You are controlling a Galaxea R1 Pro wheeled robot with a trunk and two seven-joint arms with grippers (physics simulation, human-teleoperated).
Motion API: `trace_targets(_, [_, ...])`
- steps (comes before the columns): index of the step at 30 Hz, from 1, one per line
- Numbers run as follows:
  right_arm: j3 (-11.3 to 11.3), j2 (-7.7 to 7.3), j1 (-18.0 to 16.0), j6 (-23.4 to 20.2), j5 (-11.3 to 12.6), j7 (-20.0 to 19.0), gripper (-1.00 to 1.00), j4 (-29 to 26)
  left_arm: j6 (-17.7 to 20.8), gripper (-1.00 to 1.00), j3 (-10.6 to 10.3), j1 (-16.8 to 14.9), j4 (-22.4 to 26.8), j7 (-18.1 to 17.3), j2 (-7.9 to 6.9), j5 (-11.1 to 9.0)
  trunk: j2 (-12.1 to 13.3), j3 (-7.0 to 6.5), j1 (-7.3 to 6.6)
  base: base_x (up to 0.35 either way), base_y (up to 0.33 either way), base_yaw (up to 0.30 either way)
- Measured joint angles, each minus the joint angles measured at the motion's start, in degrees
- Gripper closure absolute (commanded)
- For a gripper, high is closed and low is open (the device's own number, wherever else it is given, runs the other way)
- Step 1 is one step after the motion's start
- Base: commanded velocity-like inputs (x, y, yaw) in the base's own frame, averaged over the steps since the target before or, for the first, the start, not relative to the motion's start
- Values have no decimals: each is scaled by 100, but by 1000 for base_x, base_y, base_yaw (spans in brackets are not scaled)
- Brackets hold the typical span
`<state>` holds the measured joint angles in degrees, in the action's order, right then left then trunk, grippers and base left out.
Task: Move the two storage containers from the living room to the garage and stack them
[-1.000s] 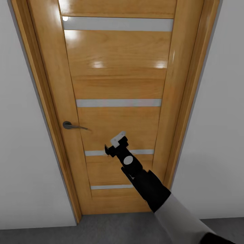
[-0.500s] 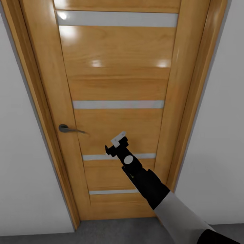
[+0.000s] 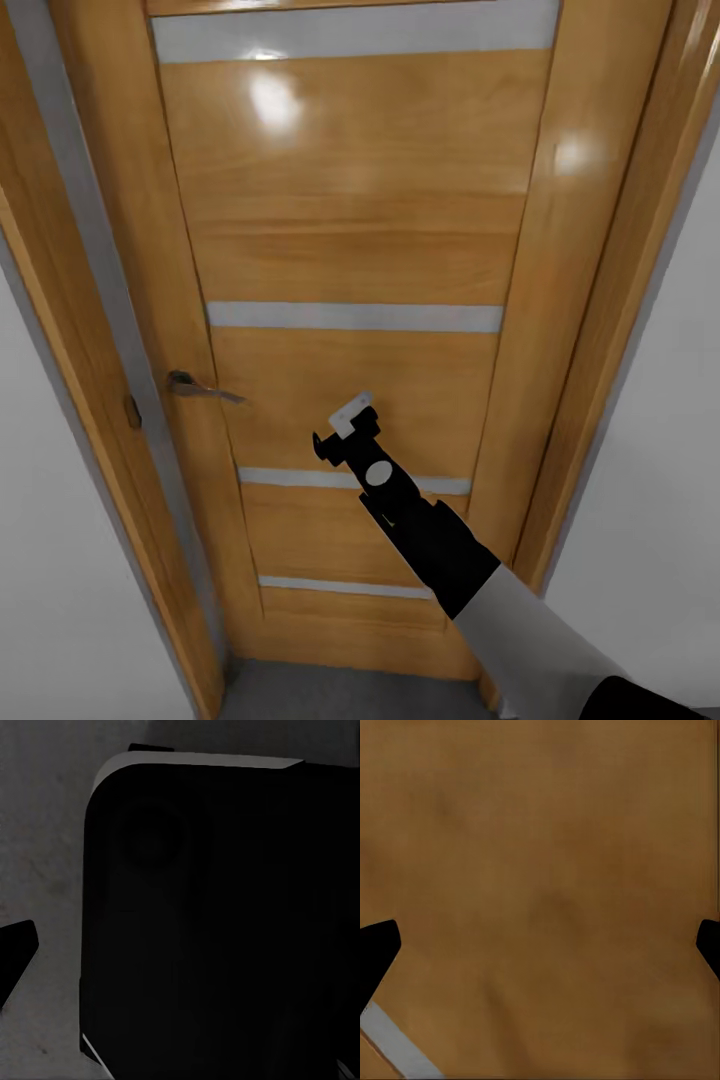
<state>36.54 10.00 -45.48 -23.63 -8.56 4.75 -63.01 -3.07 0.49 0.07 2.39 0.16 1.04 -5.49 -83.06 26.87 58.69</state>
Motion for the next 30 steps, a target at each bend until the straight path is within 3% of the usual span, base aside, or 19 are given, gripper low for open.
trace_targets(8, [-26,0,-246,-25,-33,115,-100,282,0,-100,1,1,2,-1,0,0,1,1,1,259,0,0])
trace_targets(10, [-25,0,-530,-45,-22,152,-100,581,0,-100,3,1,2,-7,0,0,1,1,1,131,0,0])
trace_targets(11, [271,0,-875,-98,7,480,-100,1022,0,-100,-1,0,1,-6,0,0,2,2,3,46,0,0])
trace_targets(12, [33,0,-966,-100,26,492,-100,1071,0,-100,-2,0,0,-6,0,0,1,0,3,37,0,0])
trace_targets(13, [-36,0,-1001,-122,-73,540,-100,1116,1,-100,-2,1,2,-7,0,0,1,0,3,8,0,0])
trace_targets(14, [38,0,-1247,-111,56,606,-100,1500,0,-100,-4,0,1,-5,0,0,1,1,3,5,0,0])
trace_targets(17, [-40,0,-1450,-127,-55,653,-100,1785,1,-100,-4,1,2,-2,0,0,2,0,4,2,0,0])
trace_targets(18, [94,0,-1585,-105,89,764,-100,1987,0,-100,-5,0,1,-3,0,0,1,2,4,0,0,0])
trace_targets(20, [-28,0,-1619,-113,48,840,-100,1988,0,-100,-6,0,0,-1,0,0,1,1,4,0,0,0])
trace_targets(25, [-55,0,-1640,-183,-62,958,-100,1868,1,-100,-4,1,2,0,0,0,1,0,4,0,0,0])
trace_targets(30, [-63,0,-1638,-529,-31,976,-100,1314,1,-100,-4,1,2,0,0,0,1,0,4,0,0,0])
